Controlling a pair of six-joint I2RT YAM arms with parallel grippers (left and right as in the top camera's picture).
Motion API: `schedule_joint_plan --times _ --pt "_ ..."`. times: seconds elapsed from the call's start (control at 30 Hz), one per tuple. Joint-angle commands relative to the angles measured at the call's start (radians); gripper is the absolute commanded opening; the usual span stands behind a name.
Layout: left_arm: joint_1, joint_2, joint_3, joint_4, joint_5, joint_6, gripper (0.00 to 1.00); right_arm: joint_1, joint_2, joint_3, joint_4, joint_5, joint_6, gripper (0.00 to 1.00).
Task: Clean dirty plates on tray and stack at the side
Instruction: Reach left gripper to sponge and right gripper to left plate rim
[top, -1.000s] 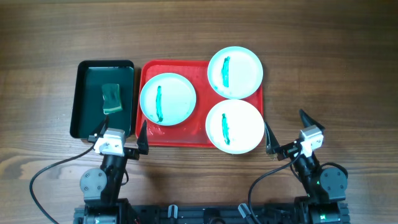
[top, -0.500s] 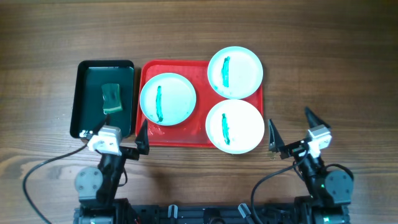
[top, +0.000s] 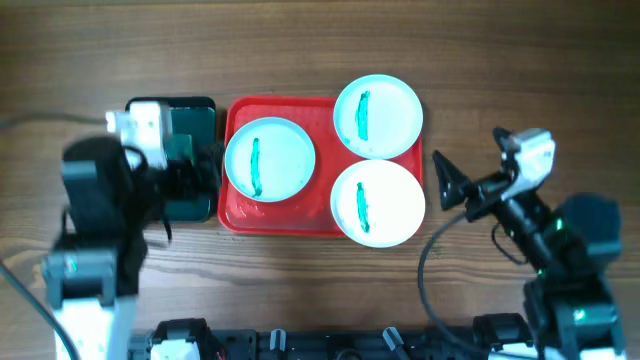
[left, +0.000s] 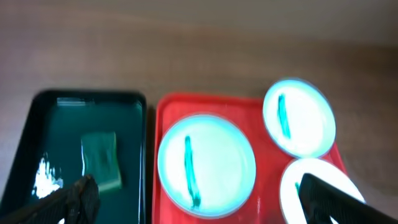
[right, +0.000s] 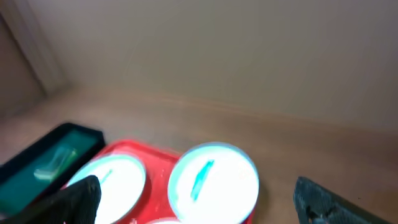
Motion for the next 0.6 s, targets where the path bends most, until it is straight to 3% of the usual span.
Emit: schedule_joint_plan --times 0.0,0.1,0.17,0.2,0.27,0.4,0.43,0.57 --pt "0.000 0.204 0.266 -0.195 0.017 -0.006 1.00 0.005 0.180 0.201 -0.151 -0.036 -0.001 1.00" --pt "0.000 0.368 0.455 -0.375 0.014 -0.006 1.00 0.005 0.371 0.385 -0.356 -0.037 -0.119 0.99" --pt "0.000 0.423 0.479 -0.392 0.015 -0.005 1.00 0.005 0.480 0.440 -0.419 -0.020 -0.266 1.00" --pt "0.000 0.441 0.479 -0.387 0.012 -0.006 1.00 0.005 0.508 0.439 -0.415 -0.032 -0.262 1.00" --pt "0.000 0.465 0.479 -0.377 0.029 -0.014 1.00 0.005 0.592 0.439 -0.427 -0.096 -0.181 1.00" --pt "0.000 0.483 0.479 -0.377 0.031 -0.013 1.00 0.005 0.757 0.439 -0.376 -0.397 -0.156 1.00" --pt "0.000 0.483 0.479 -0.377 0.031 -0.013 1.00 0.005 0.815 0.439 -0.339 -0.441 -0.058 1.00" --pt "0.000 0.483 0.479 -0.354 0.031 -0.013 1.00 0.050 0.947 0.442 -0.206 -0.386 0.146 1.00"
